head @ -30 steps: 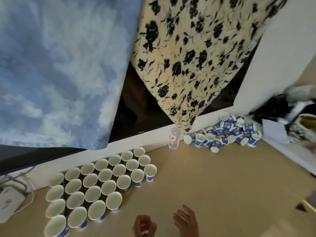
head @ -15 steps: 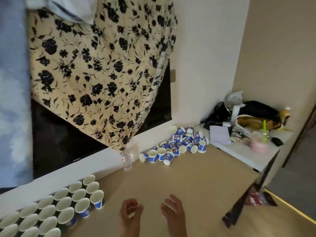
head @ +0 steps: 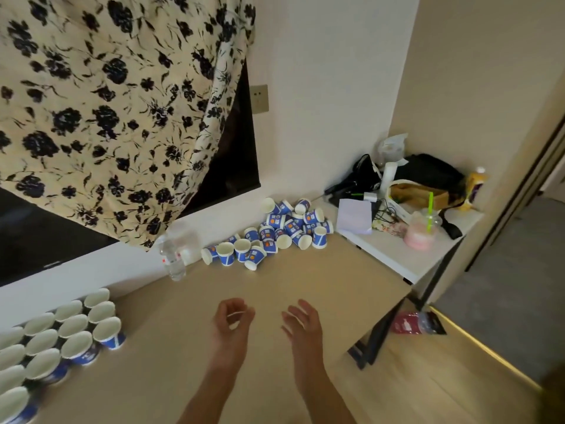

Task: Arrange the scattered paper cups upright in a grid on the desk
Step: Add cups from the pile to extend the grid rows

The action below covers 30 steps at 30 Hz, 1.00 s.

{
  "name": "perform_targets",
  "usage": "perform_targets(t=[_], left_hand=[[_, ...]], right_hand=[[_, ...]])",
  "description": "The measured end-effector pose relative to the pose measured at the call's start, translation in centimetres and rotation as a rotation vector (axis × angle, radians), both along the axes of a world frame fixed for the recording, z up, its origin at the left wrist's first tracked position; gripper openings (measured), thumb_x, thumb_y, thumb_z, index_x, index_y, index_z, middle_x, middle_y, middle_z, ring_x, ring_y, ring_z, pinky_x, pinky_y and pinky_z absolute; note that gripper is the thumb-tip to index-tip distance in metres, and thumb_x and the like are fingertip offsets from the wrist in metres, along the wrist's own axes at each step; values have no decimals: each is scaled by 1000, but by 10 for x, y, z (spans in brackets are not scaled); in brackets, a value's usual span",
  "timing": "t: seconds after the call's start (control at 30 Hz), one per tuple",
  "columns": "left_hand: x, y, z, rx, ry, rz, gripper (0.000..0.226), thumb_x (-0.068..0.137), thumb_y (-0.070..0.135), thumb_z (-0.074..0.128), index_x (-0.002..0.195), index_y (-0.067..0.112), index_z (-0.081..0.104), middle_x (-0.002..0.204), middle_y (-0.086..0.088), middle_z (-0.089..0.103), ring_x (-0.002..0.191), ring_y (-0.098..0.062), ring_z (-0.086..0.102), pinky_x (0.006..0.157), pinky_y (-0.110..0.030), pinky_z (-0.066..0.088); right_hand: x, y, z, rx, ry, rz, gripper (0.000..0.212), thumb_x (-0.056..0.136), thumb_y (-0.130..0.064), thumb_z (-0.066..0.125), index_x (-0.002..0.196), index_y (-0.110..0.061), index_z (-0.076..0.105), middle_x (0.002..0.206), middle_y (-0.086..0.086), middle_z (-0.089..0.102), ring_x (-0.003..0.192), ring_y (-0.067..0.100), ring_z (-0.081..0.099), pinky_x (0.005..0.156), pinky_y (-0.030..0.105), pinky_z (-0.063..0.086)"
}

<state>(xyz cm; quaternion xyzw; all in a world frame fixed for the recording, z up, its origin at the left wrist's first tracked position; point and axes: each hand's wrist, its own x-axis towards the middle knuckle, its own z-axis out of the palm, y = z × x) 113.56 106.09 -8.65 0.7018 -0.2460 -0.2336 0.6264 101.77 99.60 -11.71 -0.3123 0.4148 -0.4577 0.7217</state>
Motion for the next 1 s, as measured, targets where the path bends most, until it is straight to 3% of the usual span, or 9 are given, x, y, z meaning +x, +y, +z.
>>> perform_targets(t=[0.17, 0.37, 0.53, 0.67, 0.77, 0.87, 1.0], left_hand=[[3, -66, -3, 0, 42, 6, 11, 89, 13, 72, 95, 18, 64, 96, 4, 69, 92, -19, 67, 89, -52, 55], [4, -149, -4, -34, 130, 13, 12, 91, 13, 70, 101, 12, 64, 99, -2, 67, 93, -22, 64, 87, -42, 54], [9, -185, -14, 32, 158, 12, 12, 91, 16, 70, 101, 14, 64, 98, 1, 67, 91, -16, 64, 86, -39, 55], [9, -202, -22, 89, 187, 57, 11, 90, 17, 70, 100, 16, 64, 97, 2, 68, 91, -17, 65, 86, -40, 55], [6, -216, -30, 115, 204, 80, 10, 91, 15, 70, 98, 16, 64, 96, 1, 67, 88, -14, 64, 85, -43, 55], [3, -234, -35, 148, 198, 103, 9, 91, 14, 70, 97, 16, 64, 96, -1, 67, 88, -16, 64, 86, -44, 55], [-2, -261, -40, 202, 197, 172, 9, 90, 14, 71, 96, 19, 65, 95, -4, 69, 88, -21, 66, 86, -48, 55]], right_hand=[[2, -57, -2, -19, 69, 8, 40, 88, 5, 67, 119, -18, 58, 119, 11, 64, 95, 18, 64, 93, 38, 50], [0, -142, 1, -63, 145, 29, 40, 87, 3, 70, 118, -19, 60, 118, 11, 65, 97, 20, 66, 100, 45, 50], [3, -184, -11, -6, 172, 42, 41, 82, -2, 75, 116, -18, 59, 124, 20, 62, 112, 34, 63, 103, 50, 47], [4, -215, -28, 42, 198, 80, 52, 75, -15, 81, 122, -15, 57, 122, 18, 65, 118, 33, 63, 101, 46, 52], [10, -248, -44, 91, 217, 120, 41, 90, 0, 67, 127, -11, 54, 118, 15, 66, 118, 32, 64, 98, 43, 53], [17, -289, -58, 121, 240, 146, 42, 91, 3, 64, 129, -10, 52, 120, 17, 65, 117, 32, 64, 89, 37, 56], [26, -359, -72, 52, 372, 182, 48, 87, 4, 69, 130, -7, 49, 118, 18, 63, 96, 22, 64, 84, 32, 53]])
